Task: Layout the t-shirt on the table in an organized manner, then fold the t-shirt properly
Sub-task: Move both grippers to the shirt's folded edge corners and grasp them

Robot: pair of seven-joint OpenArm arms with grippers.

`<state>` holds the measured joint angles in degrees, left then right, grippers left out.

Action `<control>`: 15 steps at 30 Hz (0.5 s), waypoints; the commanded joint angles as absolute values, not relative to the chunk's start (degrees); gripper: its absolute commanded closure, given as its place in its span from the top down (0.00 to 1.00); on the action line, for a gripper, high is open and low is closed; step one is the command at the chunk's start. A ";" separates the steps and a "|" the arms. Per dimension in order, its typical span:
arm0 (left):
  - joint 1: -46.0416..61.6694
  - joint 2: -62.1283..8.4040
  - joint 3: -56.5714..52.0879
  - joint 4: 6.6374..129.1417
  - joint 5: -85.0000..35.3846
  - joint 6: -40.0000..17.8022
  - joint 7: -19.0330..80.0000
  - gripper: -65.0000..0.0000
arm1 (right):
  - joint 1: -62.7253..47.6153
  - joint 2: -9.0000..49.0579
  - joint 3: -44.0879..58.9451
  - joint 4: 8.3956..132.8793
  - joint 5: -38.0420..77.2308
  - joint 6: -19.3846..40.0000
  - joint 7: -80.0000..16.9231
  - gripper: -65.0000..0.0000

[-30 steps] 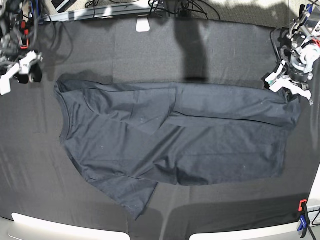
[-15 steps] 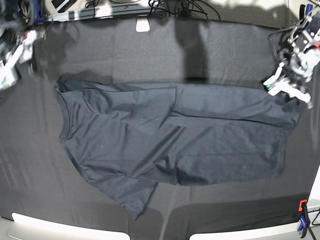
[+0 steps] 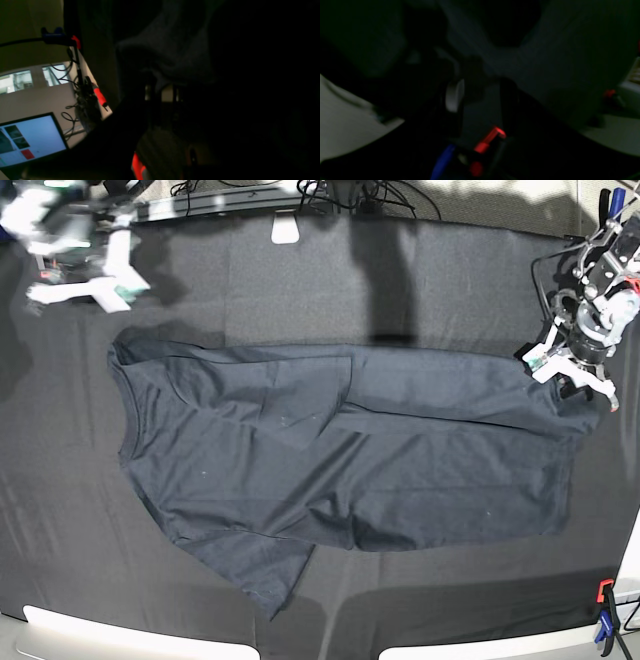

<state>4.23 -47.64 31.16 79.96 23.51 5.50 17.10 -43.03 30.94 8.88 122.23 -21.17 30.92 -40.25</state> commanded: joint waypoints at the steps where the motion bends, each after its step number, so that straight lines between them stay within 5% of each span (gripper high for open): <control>1: 3.46 -48.93 30.68 80.55 23.90 6.17 16.84 0.00 | -42.68 32.38 7.53 122.04 -23.20 29.34 -39.13 0.34; 5: 3.49 -48.93 30.68 80.55 23.90 6.17 16.88 0.00 | -39.03 34.13 1.30 117.19 -28.60 25.30 -38.76 0.35; 9: 3.49 -48.93 30.68 80.55 23.90 6.17 17.08 0.00 | -34.00 34.09 -2.70 112.95 -28.34 21.15 -42.13 0.47; 15: 3.49 -48.93 30.68 80.55 23.90 6.20 17.08 0.00 | -28.67 33.82 -7.46 112.09 -28.36 20.51 -41.85 0.47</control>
<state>4.25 -47.64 31.16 79.96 23.35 5.50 17.56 -29.02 33.10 -7.92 111.31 -27.40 21.19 -42.37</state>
